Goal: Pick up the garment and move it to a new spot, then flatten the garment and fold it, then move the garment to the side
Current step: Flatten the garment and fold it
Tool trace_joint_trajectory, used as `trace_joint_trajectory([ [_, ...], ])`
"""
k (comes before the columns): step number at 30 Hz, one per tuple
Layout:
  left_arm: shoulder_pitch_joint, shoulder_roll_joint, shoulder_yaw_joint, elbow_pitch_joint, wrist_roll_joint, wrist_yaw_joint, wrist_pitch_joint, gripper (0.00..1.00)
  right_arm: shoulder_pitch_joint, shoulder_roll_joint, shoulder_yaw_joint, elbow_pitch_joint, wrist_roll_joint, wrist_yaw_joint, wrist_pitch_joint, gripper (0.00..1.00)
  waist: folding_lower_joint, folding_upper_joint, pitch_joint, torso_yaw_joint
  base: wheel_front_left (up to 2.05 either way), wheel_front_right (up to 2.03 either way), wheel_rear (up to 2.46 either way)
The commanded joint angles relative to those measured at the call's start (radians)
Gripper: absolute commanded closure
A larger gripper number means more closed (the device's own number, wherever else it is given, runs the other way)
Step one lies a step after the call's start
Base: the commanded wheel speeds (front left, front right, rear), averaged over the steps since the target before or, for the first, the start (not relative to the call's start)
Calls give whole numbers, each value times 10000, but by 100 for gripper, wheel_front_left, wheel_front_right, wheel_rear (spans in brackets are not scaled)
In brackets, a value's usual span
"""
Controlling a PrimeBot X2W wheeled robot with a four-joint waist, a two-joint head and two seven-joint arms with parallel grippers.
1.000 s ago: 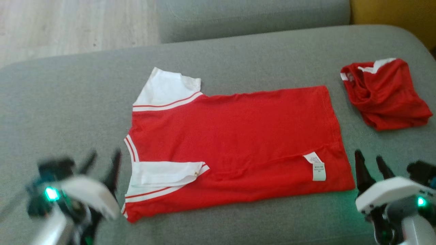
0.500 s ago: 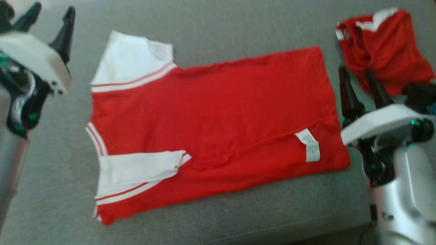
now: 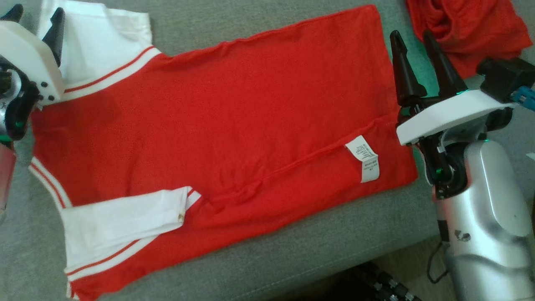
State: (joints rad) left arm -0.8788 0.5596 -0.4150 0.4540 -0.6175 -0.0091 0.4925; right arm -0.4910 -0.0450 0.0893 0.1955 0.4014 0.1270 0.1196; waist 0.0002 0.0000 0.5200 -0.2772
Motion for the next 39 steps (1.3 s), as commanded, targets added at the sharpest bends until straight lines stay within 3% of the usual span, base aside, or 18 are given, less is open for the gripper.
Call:
trace_joint_trajectory([
  [1,-501,550,458,-189,-25,5,9,0,-196,-52,194,-251,57,37,-140,0,-2,0,152,-151,0,0,0],
  [10,-368,431,-10,-34,-295,-537,622,0,-415,-52,315,24,69,37,-280,0,-2,0,199,-144,0,0,0],
  [11,-354,398,-79,-69,-318,-588,685,19,-442,-52,332,34,58,37,-269,0,-2,0,203,-135,0,0,0],
  [12,-344,375,-160,-103,-321,-640,738,46,-472,-52,356,44,45,37,-253,0,-2,0,206,-125,0,0,0],
  [14,-331,339,-313,-156,-297,-711,818,78,-552,-52,393,76,11,37,-214,0,-2,0,203,-104,0,0,0],
  [15,-326,326,-385,-180,-273,-740,833,100,-598,-52,412,104,-11,37,-191,0,-2,0,194,-91,0,0,0],
  [23,-505,136,-471,-199,-25,-712,40,100,-1224,-52,491,799,-514,37,227,0,-2,0,-26,200,0,0,0],
  [30,-716,-215,-544,-381,117,-806,-1019,100,-2150,-144,41,2318,-1844,37,957,0,-2,0,-428,900,0,0,0],
  [39,-642,-596,-932,-988,19,-1006,-1584,100,-3117,-617,-714,4209,-2900,37,1840,0,-2,0,-682,1722,0,0,0],
])
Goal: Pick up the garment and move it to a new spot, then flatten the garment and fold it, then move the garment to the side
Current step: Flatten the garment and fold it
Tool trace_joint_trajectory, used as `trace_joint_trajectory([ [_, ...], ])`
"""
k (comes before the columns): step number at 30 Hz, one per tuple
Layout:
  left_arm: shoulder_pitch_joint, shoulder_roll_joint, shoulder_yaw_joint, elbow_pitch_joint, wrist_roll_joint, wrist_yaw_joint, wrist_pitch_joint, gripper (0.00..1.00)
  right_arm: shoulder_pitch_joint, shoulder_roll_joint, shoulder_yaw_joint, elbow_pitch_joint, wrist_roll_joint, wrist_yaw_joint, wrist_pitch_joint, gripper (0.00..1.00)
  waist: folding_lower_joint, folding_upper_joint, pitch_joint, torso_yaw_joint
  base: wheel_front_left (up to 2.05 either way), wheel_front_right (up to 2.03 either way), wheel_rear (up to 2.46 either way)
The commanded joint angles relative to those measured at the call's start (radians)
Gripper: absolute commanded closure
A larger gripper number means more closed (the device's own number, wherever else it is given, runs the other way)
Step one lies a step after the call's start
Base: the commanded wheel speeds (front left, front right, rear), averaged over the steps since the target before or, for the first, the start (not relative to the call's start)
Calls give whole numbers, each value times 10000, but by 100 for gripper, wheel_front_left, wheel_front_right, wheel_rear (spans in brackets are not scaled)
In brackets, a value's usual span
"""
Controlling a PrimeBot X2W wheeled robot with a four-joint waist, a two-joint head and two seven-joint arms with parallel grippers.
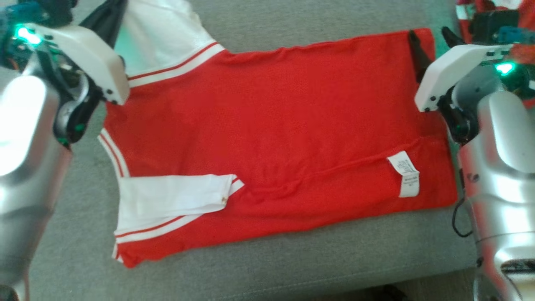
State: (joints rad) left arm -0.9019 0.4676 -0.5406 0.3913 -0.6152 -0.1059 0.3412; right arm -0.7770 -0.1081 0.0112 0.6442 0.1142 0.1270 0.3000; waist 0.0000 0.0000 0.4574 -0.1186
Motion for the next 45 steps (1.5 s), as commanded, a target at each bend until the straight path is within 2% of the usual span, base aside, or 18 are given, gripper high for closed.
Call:
trace_joint_trajectory([
  [1,-389,286,286,-405,-15,-45,-105,100,-330,-5,2,-92,-67,37,115,0,0,0,-67,193,0,0,0],
  [3,-364,231,227,-476,-40,-61,-172,100,-475,-52,-41,199,-173,37,193,0,0,0,-71,280,0,0,0],
  [4,-357,210,201,-499,-51,-69,-209,100,-541,-63,-49,333,-201,37,228,3,0,0,-68,319,0,0,0],
  [5,-345,196,180,-512,-61,-74,-239,100,-601,-55,-73,467,-197,37,274,22,0,0,-69,344,0,0,0],
  [6,-340,178,166,-524,-80,-80,-272,100,-661,-46,-104,595,-184,37,319,51,0,0,-67,370,0,0,0],
  [7,-339,169,156,-528,-95,-85,-302,100,-722,-38,-136,718,-173,37,356,57,0,0,-63,390,0,0,0],
  [8,-339,164,148,-524,-112,-90,-329,100,-782,-36,-165,827,-176,37,365,68,0,0,-60,409,0,0,0],
  [10,-340,157,132,-506,-146,-100,-377,100,-921,-58,-216,1017,-204,37,274,84,0,0,-59,446,0,0,0],
  [13,-322,179,120,-484,-179,-109,-458,100,-1110,-47,-207,1252,-231,37,-25,100,0,0,-100,471,0,0,0],
  [19,48,272,164,-758,-344,-131,-840,100,-1127,-64,81,1538,-140,37,-858,100,0,0,-474,494,0,0,0],
  [25,1111,503,247,-1609,-590,-43,-1203,100,-475,-188,589,1428,238,37,-1636,100,0,0,-1097,568,0,0,0],
  [34,3991,890,180,-3602,-968,728,-1560,100,1482,-682,667,655,1024,37,-2389,100,0,0,-2442,929,0,0,0],
  [40,5711,691,-29,-4261,-1197,1240,-1993,100,2644,-736,395,-73,1306,37,-2249,100,0,0,-2994,1115,0,0,0],
  [45,6638,394,-304,-4113,-1216,1438,-2442,100,3366,-686,66,-568,1268,37,-2037,100,0,0,-3149,1210,0,0,0],
])
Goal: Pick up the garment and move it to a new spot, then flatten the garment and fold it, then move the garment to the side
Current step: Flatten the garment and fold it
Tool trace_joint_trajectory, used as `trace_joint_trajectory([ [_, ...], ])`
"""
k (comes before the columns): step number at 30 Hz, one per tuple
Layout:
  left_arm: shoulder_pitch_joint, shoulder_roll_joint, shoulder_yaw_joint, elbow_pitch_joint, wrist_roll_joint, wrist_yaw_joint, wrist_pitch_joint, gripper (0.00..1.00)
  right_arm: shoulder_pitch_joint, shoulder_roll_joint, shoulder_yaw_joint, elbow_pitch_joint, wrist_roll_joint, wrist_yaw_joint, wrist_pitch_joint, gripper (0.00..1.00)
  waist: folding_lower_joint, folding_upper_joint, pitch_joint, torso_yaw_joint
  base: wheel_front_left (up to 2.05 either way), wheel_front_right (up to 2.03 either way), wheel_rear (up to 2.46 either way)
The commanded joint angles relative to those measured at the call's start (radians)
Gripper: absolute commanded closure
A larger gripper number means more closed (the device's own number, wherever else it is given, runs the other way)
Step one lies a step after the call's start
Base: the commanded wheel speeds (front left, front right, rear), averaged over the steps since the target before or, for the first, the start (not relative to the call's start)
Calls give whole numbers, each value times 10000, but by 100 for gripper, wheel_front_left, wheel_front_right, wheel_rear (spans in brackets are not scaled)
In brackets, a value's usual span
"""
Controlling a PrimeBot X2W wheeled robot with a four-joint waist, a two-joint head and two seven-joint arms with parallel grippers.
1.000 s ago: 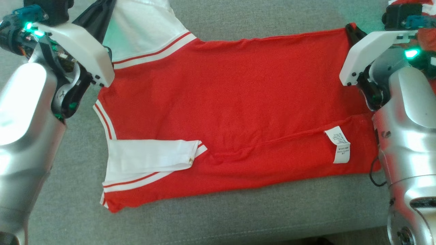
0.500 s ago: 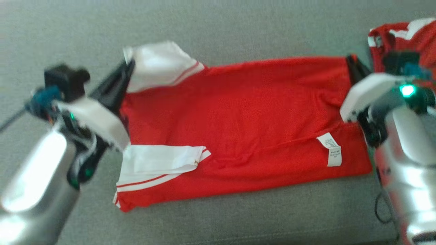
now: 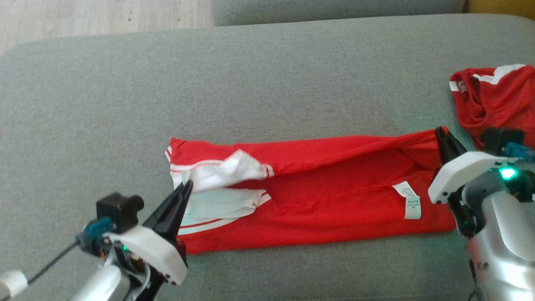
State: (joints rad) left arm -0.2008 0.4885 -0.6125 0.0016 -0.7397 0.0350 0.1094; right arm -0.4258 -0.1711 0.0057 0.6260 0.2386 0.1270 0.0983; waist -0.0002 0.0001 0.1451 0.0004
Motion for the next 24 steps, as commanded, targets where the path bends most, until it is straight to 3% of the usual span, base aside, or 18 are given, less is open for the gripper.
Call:
trace_joint_trajectory([
  [1,-255,119,373,-118,29,42,-226,100,-43,-37,84,-477,-20,37,10,100,2,-1,-40,20,0,0,0],
  [3,-68,1,268,116,76,60,-411,100,130,7,24,-639,-103,37,47,100,2,-1,-53,16,0,0,0],
  [4,-2,-77,231,253,87,65,-514,100,208,20,-6,-695,-147,37,47,95,2,-1,-66,22,0,0,0],
  [5,51,-150,189,425,115,78,-614,100,297,21,-25,-725,-233,37,53,81,2,-1,-93,31,0,0,0],
  [6,92,-206,126,603,168,77,-696,100,392,31,-23,-764,-341,37,48,50,2,-1,-119,37,0,0,0],
  [7,127,-264,95,782,235,108,-822,92,490,67,-32,-813,-417,37,23,0,2,-1,-149,36,0,0,0],
  [9,267,-428,79,1097,235,152,-1094,24,712,187,-113,-925,-427,37,-55,0,2,-1,-213,16,0,0,0],
  [10,368,-519,83,1201,190,163,-1226,15,844,220,-164,-995,-437,37,-107,0,2,-1,-250,7,0,0,0],
  [12,597,-642,93,1323,144,224,-1478,13,1160,265,-402,-1154,-475,37,-237,0,2,-1,-327,11,0,0,0],
  [13,718,-679,97,1360,143,267,-1602,2,1332,304,-580,-1243,-483,37,-298,0,2,-1,-371,24,0,0,0],
  [14,847,-713,112,1384,129,323,-1712,0,1506,344,-750,-1339,-509,37,-343,0,2,-1,-414,34,0,0,0],
  [24,1749,-844,443,972,238,1213,-2624,0,2589,775,-1968,-2210,-782,37,-315,0,2,-1,-898,214,0,0,0],
])
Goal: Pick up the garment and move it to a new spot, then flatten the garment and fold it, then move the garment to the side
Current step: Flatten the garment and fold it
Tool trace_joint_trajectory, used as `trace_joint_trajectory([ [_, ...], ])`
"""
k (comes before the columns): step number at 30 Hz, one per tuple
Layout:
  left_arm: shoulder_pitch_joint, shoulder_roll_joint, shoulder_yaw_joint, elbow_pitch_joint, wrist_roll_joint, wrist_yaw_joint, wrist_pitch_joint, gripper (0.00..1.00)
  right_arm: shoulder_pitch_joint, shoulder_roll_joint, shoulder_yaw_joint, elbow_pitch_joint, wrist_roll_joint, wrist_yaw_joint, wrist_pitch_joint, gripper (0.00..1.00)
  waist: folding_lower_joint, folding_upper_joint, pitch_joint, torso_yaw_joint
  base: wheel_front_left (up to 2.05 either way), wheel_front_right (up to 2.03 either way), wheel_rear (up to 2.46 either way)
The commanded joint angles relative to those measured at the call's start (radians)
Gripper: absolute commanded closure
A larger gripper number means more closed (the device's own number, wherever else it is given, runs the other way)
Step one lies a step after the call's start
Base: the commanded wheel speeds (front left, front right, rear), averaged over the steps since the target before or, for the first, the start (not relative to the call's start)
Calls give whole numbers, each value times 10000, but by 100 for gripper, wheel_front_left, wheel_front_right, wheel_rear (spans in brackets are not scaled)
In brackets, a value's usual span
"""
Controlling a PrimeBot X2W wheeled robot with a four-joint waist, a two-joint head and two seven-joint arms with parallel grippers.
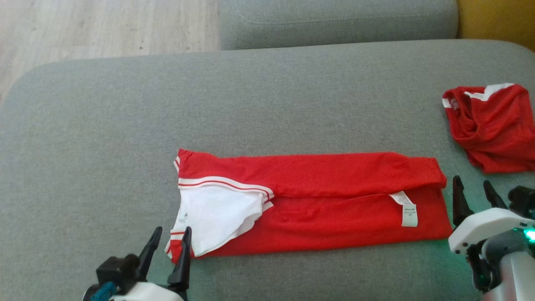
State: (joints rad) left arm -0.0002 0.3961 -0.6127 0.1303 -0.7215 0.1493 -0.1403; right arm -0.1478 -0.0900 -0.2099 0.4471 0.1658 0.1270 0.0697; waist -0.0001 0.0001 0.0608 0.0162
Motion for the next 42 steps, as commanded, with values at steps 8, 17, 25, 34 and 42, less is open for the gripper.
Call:
trace_joint_trajectory([
  [8,-32,97,890,-575,158,797,-534,0,-353,161,120,-670,-225,37,364,0,1,-1,-345,522,0,0,0],
  [17,249,179,1088,-919,118,1146,-614,0,-725,74,-446,455,-844,37,779,0,1,-1,-272,1228,0,0,0],
  [25,332,287,1229,-1042,119,1269,-710,0,-1087,24,-1087,2250,-1390,37,825,0,1,-1,-160,1531,0,0,0],
  [34,439,411,1176,-1168,197,1399,-652,0,-1282,124,-876,3172,-1073,37,673,100,1,-1,-487,1254,0,0,0],
  [42,525,449,1092,-1306,217,1459,-582,0,-1506,-414,-731,2694,-619,37,558,100,1,-1,-766,742,0,0,0],
])
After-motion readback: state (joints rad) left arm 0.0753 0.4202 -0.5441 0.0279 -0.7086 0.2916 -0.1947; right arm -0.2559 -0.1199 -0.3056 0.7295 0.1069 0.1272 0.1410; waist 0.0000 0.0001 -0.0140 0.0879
